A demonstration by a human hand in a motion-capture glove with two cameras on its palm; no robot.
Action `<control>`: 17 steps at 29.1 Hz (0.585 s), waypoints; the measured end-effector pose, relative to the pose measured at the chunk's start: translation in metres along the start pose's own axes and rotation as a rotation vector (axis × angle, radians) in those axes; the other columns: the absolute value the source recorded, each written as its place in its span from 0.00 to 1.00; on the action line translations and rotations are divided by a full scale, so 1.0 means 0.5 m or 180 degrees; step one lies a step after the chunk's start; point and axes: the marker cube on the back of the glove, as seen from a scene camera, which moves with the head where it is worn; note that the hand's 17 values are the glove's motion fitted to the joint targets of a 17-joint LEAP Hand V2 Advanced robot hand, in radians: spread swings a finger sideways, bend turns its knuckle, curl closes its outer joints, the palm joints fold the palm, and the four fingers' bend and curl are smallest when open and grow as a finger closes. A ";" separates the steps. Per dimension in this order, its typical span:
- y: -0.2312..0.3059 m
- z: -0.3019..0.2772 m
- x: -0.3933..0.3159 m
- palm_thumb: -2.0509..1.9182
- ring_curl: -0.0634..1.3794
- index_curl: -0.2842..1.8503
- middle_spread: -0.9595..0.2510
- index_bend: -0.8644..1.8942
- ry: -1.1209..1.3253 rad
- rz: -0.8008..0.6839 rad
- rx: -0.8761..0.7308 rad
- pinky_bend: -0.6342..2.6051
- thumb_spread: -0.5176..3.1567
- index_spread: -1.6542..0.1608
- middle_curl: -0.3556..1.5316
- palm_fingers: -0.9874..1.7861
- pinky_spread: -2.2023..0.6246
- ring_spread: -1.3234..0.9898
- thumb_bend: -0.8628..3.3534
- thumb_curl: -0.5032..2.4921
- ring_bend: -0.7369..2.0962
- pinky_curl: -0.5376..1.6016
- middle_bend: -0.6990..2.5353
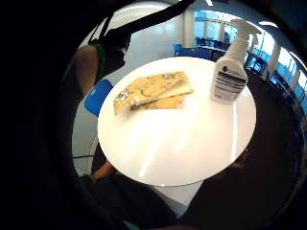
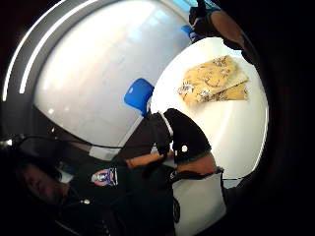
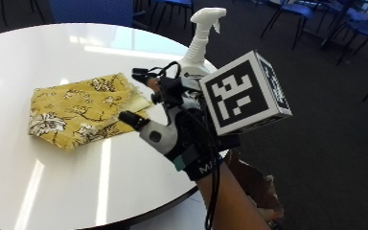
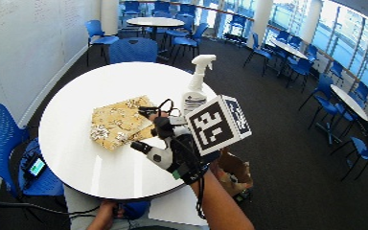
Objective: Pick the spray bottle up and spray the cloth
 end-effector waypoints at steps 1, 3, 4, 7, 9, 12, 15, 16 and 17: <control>-0.006 -0.004 0.010 0.64 0.22 0.25 0.75 0.36 -0.0019 0.0055 0.0073 0.26 0.44 0.68 0.33 0.62 0.85 0.55 0.23 0.24 0.40 0.37 0.29; -0.019 -0.010 0.032 0.65 0.23 0.25 0.75 0.36 -0.0064 0.0181 0.0204 0.26 0.44 0.69 0.33 0.64 0.84 0.54 0.23 0.24 0.40 0.37 0.29; -0.027 -0.013 0.045 0.65 0.23 0.25 0.75 0.36 -0.0085 0.0249 0.0259 0.26 0.44 0.69 0.34 0.65 0.84 0.54 0.23 0.24 0.40 0.37 0.29; -0.049 -0.018 0.082 0.66 0.24 0.25 0.74 0.36 -0.0102 0.0456 0.0395 0.26 0.44 0.70 0.34 0.66 0.83 0.54 0.23 0.25 0.40 0.38 0.29; -0.062 -0.022 0.109 0.66 0.25 0.25 0.74 0.36 -0.0079 0.0594 0.0509 0.26 0.45 0.70 0.35 0.66 0.82 0.54 0.23 0.25 0.40 0.38 0.29; -0.076 -0.028 0.149 0.67 0.25 0.25 0.74 0.36 -0.0074 0.0814 0.0724 0.26 0.45 0.70 0.35 0.66 0.82 0.53 0.23 0.26 0.40 0.38 0.29; -0.085 -0.031 0.182 0.67 0.26 0.25 0.74 0.35 -0.0119 0.1036 0.0874 0.25 0.45 0.70 0.36 0.65 0.82 0.53 0.22 0.26 0.40 0.39 0.30; -0.088 -0.031 0.193 0.67 0.26 0.25 0.74 0.35 -0.0130 0.1104 0.0906 0.25 0.45 0.71 0.37 0.64 0.82 0.54 0.22 0.26 0.40 0.39 0.30; -0.091 -0.032 0.204 0.67 0.26 0.25 0.74 0.34 -0.0141 0.1172 0.0936 0.25 0.45 0.71 0.37 0.63 0.82 0.54 0.22 0.26 0.40 0.39 0.31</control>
